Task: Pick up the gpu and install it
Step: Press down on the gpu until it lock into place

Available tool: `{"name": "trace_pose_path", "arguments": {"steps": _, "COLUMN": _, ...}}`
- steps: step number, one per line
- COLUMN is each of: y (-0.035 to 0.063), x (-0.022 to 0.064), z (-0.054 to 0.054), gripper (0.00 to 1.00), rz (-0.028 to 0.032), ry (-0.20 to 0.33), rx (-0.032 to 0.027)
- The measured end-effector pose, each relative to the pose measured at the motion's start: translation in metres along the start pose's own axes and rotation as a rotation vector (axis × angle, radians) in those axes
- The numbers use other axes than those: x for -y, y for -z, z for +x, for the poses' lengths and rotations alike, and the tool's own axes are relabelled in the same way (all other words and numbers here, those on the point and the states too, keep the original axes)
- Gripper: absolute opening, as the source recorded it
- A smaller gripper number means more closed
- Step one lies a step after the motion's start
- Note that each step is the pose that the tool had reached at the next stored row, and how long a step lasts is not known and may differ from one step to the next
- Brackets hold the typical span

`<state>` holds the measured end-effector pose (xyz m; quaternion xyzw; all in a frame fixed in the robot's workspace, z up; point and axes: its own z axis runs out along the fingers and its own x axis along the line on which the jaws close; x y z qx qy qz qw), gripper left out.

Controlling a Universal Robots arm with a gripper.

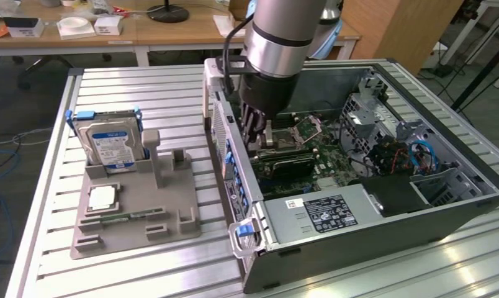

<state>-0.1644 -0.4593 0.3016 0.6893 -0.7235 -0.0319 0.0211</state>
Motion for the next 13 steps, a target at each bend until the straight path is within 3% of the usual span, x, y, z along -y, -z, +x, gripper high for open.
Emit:
{"name": "trace_pose_path", "arguments": {"steps": 6, "y": 0.0003, "x": 0.0044, "z": -0.0002, "gripper": 0.11, "rz": 0.0024, "ry": 0.0, "rx": 0.0013}}
{"name": "trace_pose_path", "arguments": {"steps": 10, "y": 0.0003, "x": 0.0086, "z": -0.0004, "gripper": 0.11, "rz": 0.0083, "ry": 0.001, "rx": 0.0054}}
{"name": "trace_pose_path", "arguments": {"steps": 13, "y": 0.0002, "x": 0.0097, "z": -0.0004, "gripper": 0.11, "rz": 0.0091, "ry": 0.001, "rx": 0.0071}}
